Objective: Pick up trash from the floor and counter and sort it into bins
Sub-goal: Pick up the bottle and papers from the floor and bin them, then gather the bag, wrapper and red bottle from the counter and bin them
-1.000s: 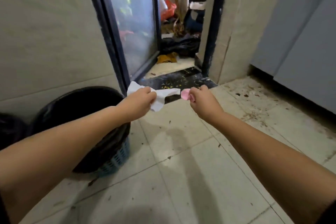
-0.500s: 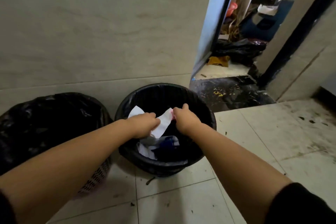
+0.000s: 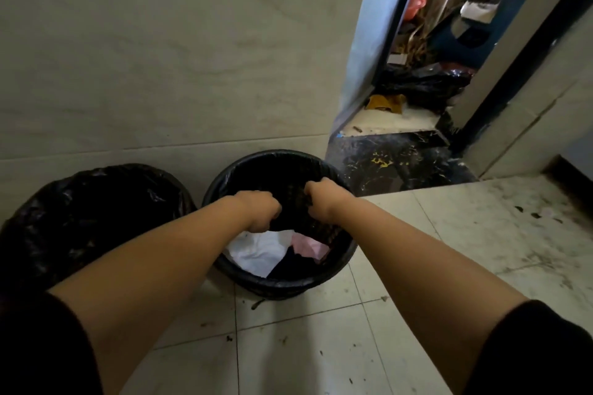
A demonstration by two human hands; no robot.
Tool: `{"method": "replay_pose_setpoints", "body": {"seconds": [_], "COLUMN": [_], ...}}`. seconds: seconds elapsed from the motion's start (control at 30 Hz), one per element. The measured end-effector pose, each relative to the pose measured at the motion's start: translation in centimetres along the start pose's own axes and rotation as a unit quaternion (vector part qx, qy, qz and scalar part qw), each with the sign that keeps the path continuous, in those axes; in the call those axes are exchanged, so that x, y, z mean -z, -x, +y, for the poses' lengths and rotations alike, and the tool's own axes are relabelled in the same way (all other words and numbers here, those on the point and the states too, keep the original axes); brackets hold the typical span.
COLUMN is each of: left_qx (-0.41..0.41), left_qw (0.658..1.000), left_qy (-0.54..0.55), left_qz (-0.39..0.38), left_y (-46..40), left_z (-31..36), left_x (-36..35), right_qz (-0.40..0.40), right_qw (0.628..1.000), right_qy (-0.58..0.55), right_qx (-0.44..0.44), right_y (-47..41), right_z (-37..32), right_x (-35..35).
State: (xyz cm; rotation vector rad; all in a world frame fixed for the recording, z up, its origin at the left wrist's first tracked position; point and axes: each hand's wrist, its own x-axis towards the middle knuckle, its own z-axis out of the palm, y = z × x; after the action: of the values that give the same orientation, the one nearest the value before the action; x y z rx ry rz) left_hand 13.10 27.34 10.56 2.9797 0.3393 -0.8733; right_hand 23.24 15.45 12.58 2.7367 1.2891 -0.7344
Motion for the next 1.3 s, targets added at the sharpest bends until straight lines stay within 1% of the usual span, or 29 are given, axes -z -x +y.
{"method": "replay_pose_setpoints", "body": {"seconds": [0.13, 0.2, 0.3, 0.37, 0.43, 0.5, 0.57, 0.63, 0.73, 0.8, 0.9, 1.0, 1.13, 1.23, 1.3], "left_qx": [-0.015, -0.009, 0.000, 0.001, 0.004, -0.011, -0.020, -0.019, -0.042, -0.066, -0.085, -0.108, -0.189, -0.249, -0.285], "left_qw": [1.000, 0.999, 0.995, 0.992, 0.990, 0.988, 0.981, 0.977, 0.974, 0.974, 0.979, 0.983, 0.975, 0.964, 0.954], "left_qy": [0.008, 0.028, 0.076, 0.121, 0.139, 0.151, 0.193, 0.212, 0.222, 0.215, 0.183, 0.142, 0.099, 0.042, 0.014], "left_qz": [0.015, 0.041, 0.062, 0.045, 0.027, 0.028, 0.017, 0.003, -0.030, -0.035, -0.043, -0.038, -0.061, -0.080, -0.094], "left_y": [4.8, 7.2, 10.6, 13.1, 16.1, 19.2, 22.3, 25.6, 30.1, 32.4, 35.0, 36.5, 37.5, 38.8, 40.2], "left_z": [1.0, 1.9, 4.4, 6.7, 8.8, 9.9, 10.2, 10.0, 8.7, 6.9, 4.6, 5.0, 9.8, 15.2, 19.2], "left_x": [6.4, 10.3, 14.7, 15.7, 16.8, 18.3, 19.5, 20.7, 22.8, 24.6, 27.1, 29.8, 31.7, 32.4, 32.4], "right_qz": [0.040, 0.055, 0.042, 0.003, -0.028, -0.046, -0.070, -0.079, -0.062, -0.046, -0.044, -0.018, 0.016, 0.042, 0.054], "right_qw": [0.999, 0.998, 0.998, 0.998, 0.997, 0.995, 0.993, 0.990, 0.985, 0.979, 0.968, 0.951, 0.920, 0.892, 0.866], "right_qy": [-0.011, -0.024, -0.048, -0.057, -0.060, -0.065, -0.069, -0.078, -0.118, -0.146, -0.179, -0.218, -0.251, -0.273, -0.291], "right_qx": [0.023, 0.028, 0.002, -0.022, -0.042, -0.058, -0.071, -0.084, -0.114, -0.136, -0.169, -0.219, -0.301, -0.358, -0.402], "right_y": [4.7, 7.1, 11.6, 14.9, 18.0, 20.9, 23.9, 26.8, 30.6, 33.1, 37.1, 40.6, 46.3, 51.3, 55.5], "right_z": [0.8, 0.9, 0.9, 0.8, 0.7, 0.1, -1.1, -2.7, -5.0, -6.7, -8.7, -9.3, -8.3, -7.1, -6.5], "right_x": [6.3, 9.5, 12.3, 13.0, 14.0, 15.7, 17.3, 18.9, 21.5, 22.8, 24.0, 25.2, 25.4, 24.8, 23.8]}}
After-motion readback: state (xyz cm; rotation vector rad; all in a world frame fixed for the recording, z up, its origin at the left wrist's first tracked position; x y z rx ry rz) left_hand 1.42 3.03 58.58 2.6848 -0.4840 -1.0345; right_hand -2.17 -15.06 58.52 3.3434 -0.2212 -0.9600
